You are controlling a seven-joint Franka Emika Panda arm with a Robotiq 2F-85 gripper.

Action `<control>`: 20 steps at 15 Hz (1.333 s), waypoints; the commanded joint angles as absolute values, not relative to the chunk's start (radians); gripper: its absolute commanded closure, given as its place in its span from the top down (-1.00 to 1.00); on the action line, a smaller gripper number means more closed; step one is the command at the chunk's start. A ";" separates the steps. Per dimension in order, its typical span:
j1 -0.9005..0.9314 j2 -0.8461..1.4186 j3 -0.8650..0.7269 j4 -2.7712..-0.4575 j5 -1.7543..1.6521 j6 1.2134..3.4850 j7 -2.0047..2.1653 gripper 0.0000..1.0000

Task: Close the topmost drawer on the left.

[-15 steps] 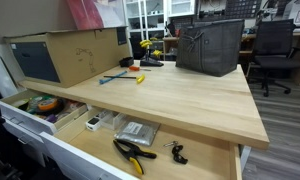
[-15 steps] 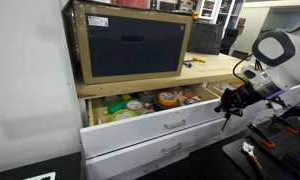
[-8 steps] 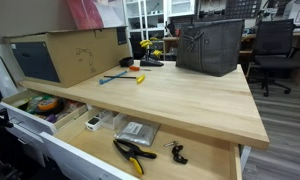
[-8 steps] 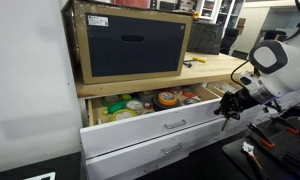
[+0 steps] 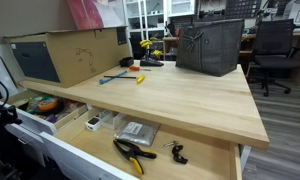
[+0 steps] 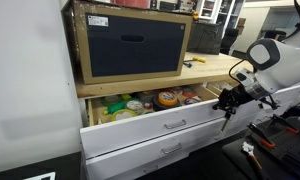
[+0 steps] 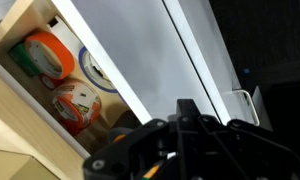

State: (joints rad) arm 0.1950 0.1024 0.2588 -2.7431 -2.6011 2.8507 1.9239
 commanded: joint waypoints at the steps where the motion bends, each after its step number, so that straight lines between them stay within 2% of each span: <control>1: 0.155 0.117 0.263 -2.712 -2.595 2.860 1.883 -1.00; 20: 0.023 0.247 0.272 -2.577 -2.592 2.854 1.792 -1.00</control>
